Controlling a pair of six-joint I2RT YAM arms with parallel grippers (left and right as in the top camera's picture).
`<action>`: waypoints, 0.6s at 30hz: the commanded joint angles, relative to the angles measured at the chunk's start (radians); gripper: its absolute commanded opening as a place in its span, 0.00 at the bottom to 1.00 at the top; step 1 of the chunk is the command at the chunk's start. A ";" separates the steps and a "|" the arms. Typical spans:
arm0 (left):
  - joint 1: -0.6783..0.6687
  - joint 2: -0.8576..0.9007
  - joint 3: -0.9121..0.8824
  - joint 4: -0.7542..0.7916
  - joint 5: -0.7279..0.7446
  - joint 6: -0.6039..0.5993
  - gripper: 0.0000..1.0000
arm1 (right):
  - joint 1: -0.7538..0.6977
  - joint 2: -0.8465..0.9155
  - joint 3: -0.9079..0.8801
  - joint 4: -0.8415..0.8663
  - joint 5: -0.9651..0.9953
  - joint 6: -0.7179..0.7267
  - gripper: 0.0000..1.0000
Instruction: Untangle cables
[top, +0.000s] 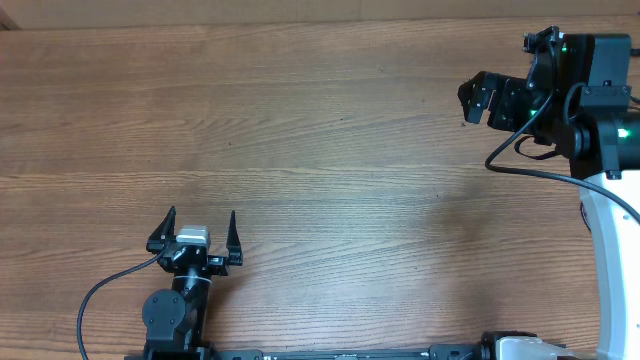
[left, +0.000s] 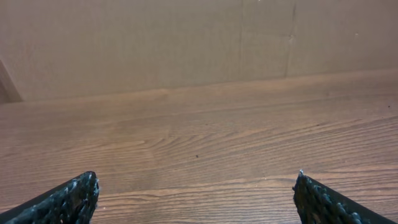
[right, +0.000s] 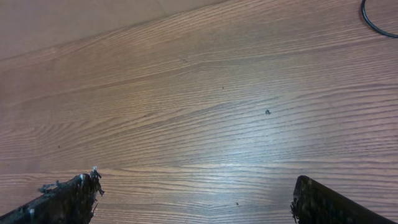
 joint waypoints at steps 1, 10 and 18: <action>0.007 -0.011 -0.003 -0.002 -0.011 0.005 1.00 | 0.003 -0.004 0.024 0.000 0.023 -0.008 1.00; 0.007 -0.011 -0.003 -0.002 -0.010 0.005 0.99 | 0.004 -0.076 -0.101 0.131 0.039 0.004 1.00; 0.007 -0.011 -0.003 -0.002 -0.010 0.005 1.00 | -0.002 -0.209 -0.597 0.632 -0.006 0.056 1.00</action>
